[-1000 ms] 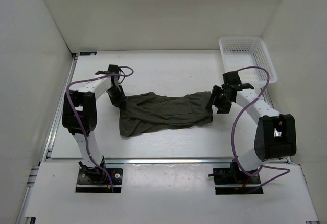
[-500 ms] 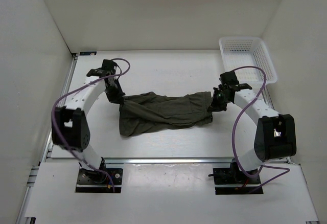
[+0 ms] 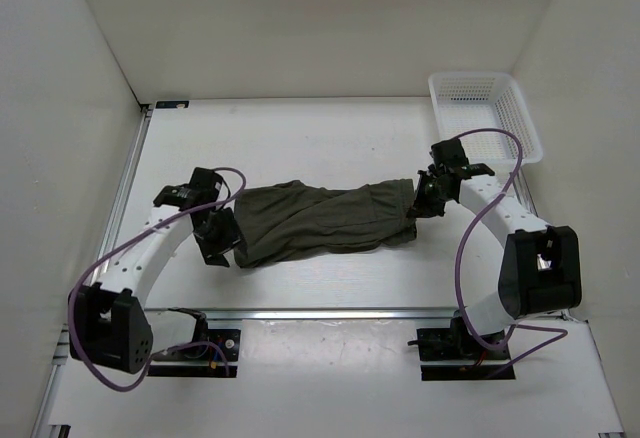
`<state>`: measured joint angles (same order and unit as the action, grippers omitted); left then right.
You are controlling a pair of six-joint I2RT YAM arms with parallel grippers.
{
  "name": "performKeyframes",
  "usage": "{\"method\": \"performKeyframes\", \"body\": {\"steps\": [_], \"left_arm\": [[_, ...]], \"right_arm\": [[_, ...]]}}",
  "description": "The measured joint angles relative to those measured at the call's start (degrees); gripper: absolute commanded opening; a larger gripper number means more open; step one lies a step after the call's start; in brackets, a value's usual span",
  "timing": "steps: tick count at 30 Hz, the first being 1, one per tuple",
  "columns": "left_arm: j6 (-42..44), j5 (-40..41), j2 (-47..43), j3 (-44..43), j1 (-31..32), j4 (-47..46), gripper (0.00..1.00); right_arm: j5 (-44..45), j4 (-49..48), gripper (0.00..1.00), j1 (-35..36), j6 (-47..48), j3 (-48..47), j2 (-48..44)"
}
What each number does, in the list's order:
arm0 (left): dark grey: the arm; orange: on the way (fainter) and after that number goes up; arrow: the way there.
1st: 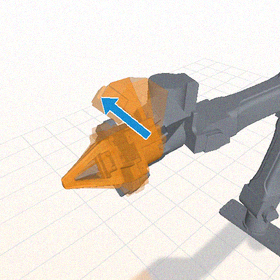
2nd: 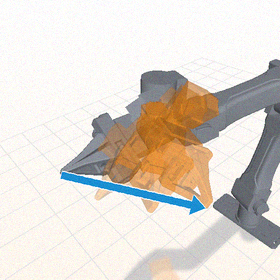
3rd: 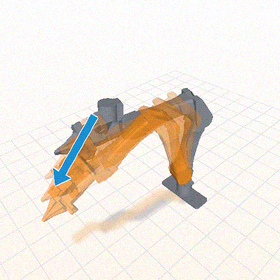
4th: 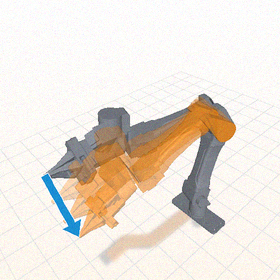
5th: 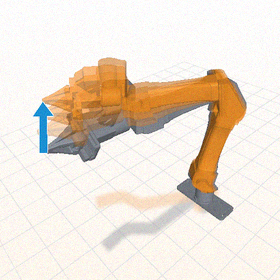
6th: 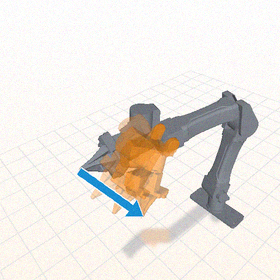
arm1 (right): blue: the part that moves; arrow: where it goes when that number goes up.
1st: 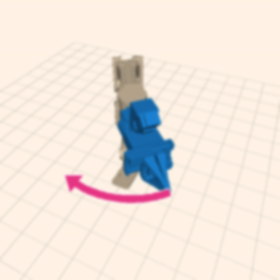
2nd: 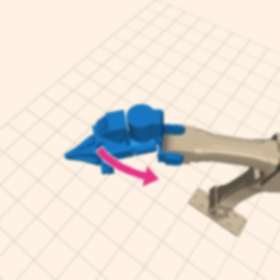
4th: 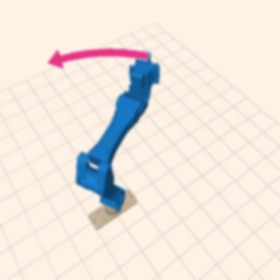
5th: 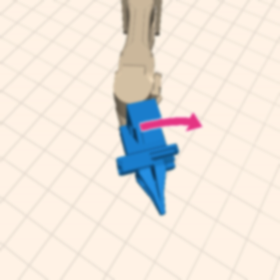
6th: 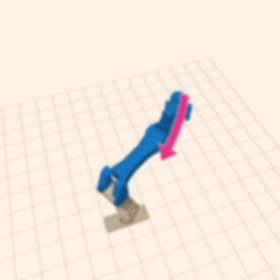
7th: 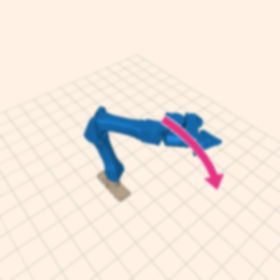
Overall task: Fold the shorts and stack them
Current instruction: Fold the shorts
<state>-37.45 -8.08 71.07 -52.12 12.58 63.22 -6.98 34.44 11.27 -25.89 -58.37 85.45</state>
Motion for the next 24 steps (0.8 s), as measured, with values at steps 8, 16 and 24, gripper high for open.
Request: {"method": "performKeyframes", "body": {"steps": [8, 16, 24], "left_arm": [[-0.2, 3.6, -2.9, -10.4, 0.2, 3.2, 0.51], [-1.3, 1.6, 12.4, -4.6, -2.4, -8.6, 0.71], [-5.7, -1.9, 16.0, 1.4, -4.3, -14.8, 0.72]], "right_arm": [[0.6, 0.1, 0.27, 0.0, 0.0, 0.0, -0.6], [1.9, 1.1, 0.52, 0.0, 0.6, 0.0, -4.4], [4.1, 3.3, 0.82, 0.0, 1.0, 0.0, -7.5]]}}
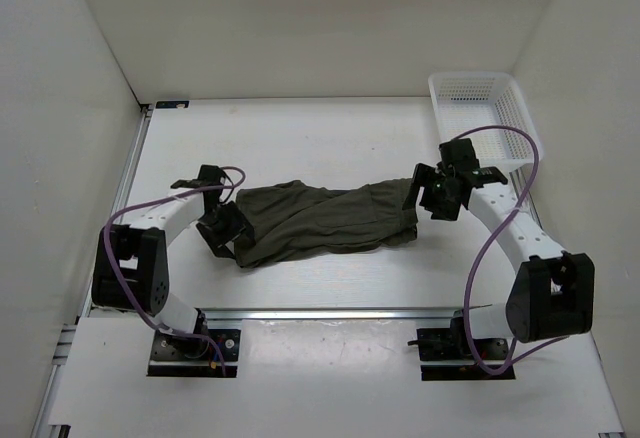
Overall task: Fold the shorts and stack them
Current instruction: Fold the shorts
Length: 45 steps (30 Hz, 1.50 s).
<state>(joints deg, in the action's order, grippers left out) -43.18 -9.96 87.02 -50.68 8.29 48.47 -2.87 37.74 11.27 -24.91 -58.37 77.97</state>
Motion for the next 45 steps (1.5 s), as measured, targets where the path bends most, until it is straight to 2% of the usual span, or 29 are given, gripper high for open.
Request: {"method": "performKeyframes", "body": {"steps": [8, 11, 12, 13, 15, 16, 20, 23, 30, 37, 45], "left_arm": [[-3.4, 2.1, 2.3, 3.0, -0.5, -3.8, 0.70], [-3.9, 2.6, 2.8, 2.9, -0.6, -3.7, 0.61], [-4.0, 2.9, 3.1, 2.7, -0.6, -3.6, 0.55], [-4.0, 3.1, 3.6, 2.3, -0.6, -3.3, 0.36], [-3.8, 3.4, 4.9, 1.4, -0.7, -3.1, 0.14], [-4.0, 3.3, 5.5, 0.8, -0.7, -3.0, 0.10], [-3.1, 3.6, 7.3, -1.5, -0.6, -2.5, 0.10], [-2.2, 6.8, 8.4, -4.5, -0.8, -1.5, 0.10], [3.4, 18.1, 8.9, -22.0, 1.3, 5.2, 0.10], [9.6, 25.9, 11.7, -42.1, 12.5, 12.6, 0.10], [14.8, 29.0, 23.5, -63.0, 28.7, 20.2, 0.10]], "right_arm": [[1.4, 1.5, 0.85, 0.0, 0.1, 0.0, -1.0], [1.6, 2.0, 0.85, 0.0, 0.1, -0.2, -1.2], [1.7, 2.2, 0.85, 0.0, 0.1, -0.3, -1.2], [1.7, 2.3, 0.85, 0.0, 0.1, -0.4, -1.2], [1.7, 2.7, 0.85, 0.0, 0.1, -0.6, -1.3], [1.7, 2.9, 0.85, 0.0, 0.1, -0.8, -1.3], [1.9, 2.9, 0.85, 0.0, 0.1, -1.6, -1.5], [1.9, 3.1, 0.85, 0.0, 0.1, -2.3, -2.1], [2.5, 4.3, 0.85, 0.0, 0.1, -2.4, -3.7], [2.7, 4.6, 0.85, 0.0, 0.1, -2.4, -3.7], [2.7, 5.2, 0.85, 0.0, 0.0, -2.4, -4.1]]}}
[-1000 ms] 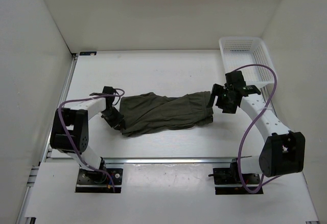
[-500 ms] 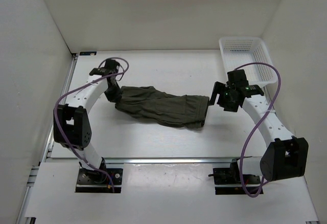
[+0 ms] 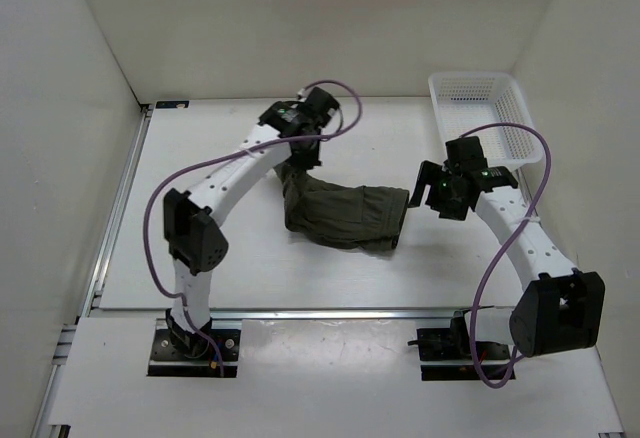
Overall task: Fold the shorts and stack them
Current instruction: Fold the shorts
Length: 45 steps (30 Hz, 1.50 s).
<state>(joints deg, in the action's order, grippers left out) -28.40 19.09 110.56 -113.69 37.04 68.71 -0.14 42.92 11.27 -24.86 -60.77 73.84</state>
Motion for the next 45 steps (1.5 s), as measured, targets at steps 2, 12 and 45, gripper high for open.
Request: {"method": "performKeyframes", "body": {"steps": [2, 12, 45], "left_arm": [[1.1, 0.5, 4.0, -5.9, 4.0, 1.7, 0.10], [0.7, -2.5, 14.9, -16.0, 22.8, 4.0, 0.10], [-7.6, -10.4, 13.8, -11.2, 22.1, -4.5, 0.10]], "right_arm": [[0.1, 0.5, 0.85, 0.0, 0.0, 0.0, -0.4], [0.7, 0.7, 0.86, -0.7, -0.3, 1.1, -1.4], [-13.8, -20.9, 0.04, -1.1, -5.1, 11.6, 17.1]]}}
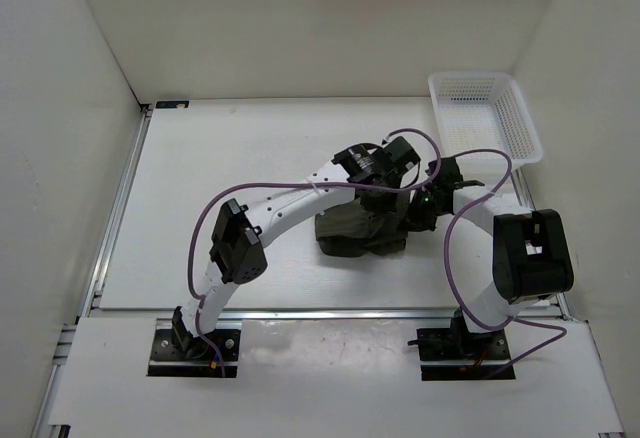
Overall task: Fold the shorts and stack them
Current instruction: Fold the shorts
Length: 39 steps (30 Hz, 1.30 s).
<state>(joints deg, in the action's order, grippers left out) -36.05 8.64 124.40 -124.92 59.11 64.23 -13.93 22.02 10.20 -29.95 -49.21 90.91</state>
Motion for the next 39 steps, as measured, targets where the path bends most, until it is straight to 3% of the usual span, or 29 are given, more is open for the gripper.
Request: {"method": "performKeyframes", "body": {"steps": [12, 25, 32, 39], "left_arm": [[-1.9, -2.6, -0.2, -3.4, -1.9, -3.3, 0.10], [-6.5, -2.1, -13.0, 3.6, -15.9, -5.8, 0.10], [-6.8, -4.9, -9.8, 0.8, -14.6, -6.7, 0.10], [-6.4, -9.1, -1.5, -1.3, -6.5, -8.9, 0.10]], "right_arm": [[-2.1, -1.5, 0.03, 0.0, -1.2, 0.7, 0.0], [-2.8, -1.6, 0.03, 0.0, -1.2, 0.7, -0.1], [-2.8, -1.5, 0.03, 0.0, -1.2, 0.7, -0.3], [-2.8, -1.5, 0.03, 0.0, -1.3, 0.7, -0.5]]}}
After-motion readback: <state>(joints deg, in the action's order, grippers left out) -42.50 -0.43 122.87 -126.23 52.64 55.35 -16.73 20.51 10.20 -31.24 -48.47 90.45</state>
